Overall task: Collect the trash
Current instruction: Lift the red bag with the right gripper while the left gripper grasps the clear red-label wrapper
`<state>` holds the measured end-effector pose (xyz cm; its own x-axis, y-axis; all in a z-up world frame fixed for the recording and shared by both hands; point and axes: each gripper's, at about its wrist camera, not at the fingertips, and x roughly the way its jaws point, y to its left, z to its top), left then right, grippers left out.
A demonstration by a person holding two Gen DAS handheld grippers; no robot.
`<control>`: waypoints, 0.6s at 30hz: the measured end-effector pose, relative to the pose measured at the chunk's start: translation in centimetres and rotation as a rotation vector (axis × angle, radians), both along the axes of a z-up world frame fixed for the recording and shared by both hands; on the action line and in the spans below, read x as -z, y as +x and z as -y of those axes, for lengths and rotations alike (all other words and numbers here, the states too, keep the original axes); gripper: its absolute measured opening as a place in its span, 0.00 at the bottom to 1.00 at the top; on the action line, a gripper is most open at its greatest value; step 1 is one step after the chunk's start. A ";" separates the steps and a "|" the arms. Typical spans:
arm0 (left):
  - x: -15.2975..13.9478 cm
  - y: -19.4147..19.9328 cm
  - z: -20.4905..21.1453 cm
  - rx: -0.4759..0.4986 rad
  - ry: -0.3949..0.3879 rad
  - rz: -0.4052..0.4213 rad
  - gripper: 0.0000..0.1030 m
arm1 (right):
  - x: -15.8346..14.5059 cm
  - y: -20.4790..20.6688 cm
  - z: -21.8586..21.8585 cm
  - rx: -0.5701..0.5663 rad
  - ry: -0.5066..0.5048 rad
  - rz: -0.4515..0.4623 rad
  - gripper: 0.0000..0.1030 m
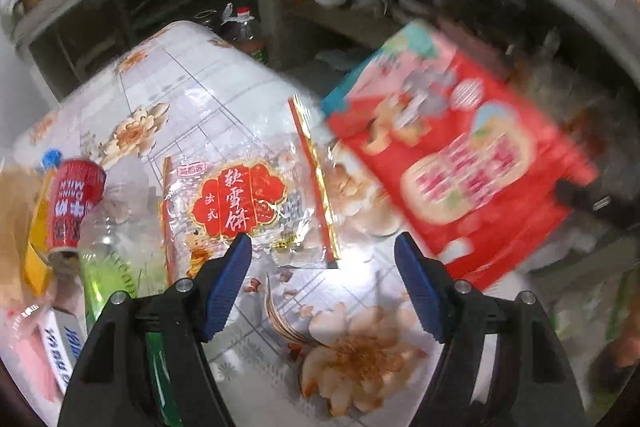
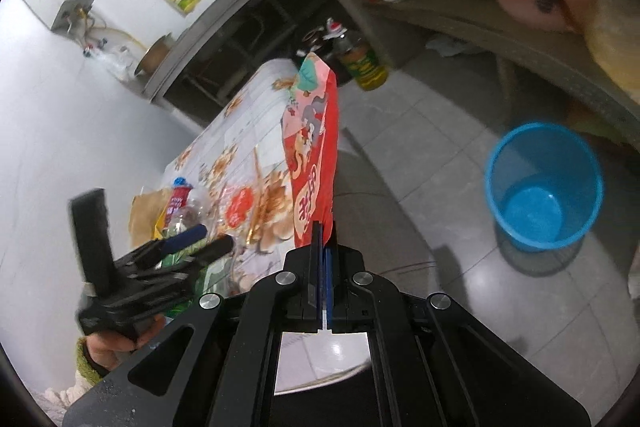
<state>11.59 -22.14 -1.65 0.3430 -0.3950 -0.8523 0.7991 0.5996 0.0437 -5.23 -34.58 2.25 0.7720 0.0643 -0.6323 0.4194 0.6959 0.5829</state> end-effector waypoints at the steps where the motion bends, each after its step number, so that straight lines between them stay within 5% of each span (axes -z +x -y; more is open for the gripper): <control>1: 0.6 -0.1 0.5 0.001 0.031 0.015 0.70 | 0.0 -0.3 0.2 0.007 0.001 0.001 0.00; 4: 2.4 0.2 1.3 -0.036 0.099 0.031 0.68 | -0.1 -0.9 0.5 0.014 0.010 0.011 0.00; 6: 3.2 0.9 1.2 -0.071 0.105 0.000 0.56 | -0.1 -1.1 0.7 0.015 0.018 0.023 0.00; 18: 2.4 2.0 -0.7 -0.172 -0.048 -0.025 0.19 | -0.7 -2.4 1.7 0.035 -0.009 0.054 0.00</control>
